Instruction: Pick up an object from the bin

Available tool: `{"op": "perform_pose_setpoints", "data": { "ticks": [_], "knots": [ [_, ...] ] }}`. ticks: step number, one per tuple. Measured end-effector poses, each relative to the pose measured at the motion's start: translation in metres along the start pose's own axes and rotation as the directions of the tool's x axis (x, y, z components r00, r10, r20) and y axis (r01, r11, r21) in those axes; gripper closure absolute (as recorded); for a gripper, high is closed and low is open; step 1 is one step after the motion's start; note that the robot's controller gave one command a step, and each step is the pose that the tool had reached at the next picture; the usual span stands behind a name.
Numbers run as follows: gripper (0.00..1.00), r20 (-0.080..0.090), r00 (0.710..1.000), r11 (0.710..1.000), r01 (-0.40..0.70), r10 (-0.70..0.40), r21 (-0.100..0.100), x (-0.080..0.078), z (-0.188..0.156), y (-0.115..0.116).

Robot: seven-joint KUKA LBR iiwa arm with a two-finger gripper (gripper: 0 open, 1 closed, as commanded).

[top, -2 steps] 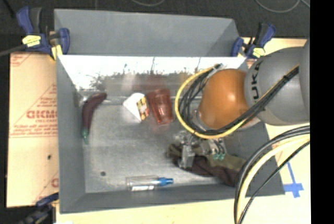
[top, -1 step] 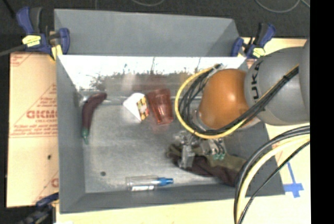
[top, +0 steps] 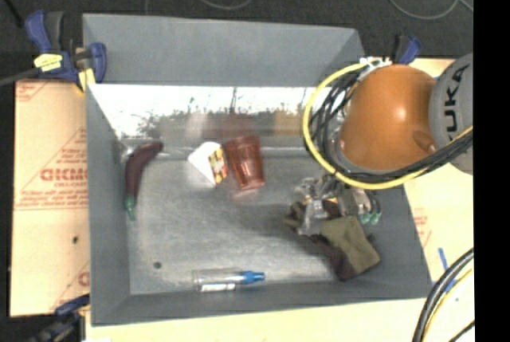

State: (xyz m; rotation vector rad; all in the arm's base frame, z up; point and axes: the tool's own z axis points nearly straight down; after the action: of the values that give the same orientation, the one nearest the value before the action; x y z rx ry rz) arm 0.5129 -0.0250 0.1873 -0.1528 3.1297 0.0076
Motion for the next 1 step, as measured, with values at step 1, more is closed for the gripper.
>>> {"op": "perform_pose_setpoints", "data": {
  "ticks": [1],
  "knots": [
    [1.00,0.000,1.000,1.000,-0.001,0.001,0.000,0.0000,0.0000,0.0000]
  ]
}}
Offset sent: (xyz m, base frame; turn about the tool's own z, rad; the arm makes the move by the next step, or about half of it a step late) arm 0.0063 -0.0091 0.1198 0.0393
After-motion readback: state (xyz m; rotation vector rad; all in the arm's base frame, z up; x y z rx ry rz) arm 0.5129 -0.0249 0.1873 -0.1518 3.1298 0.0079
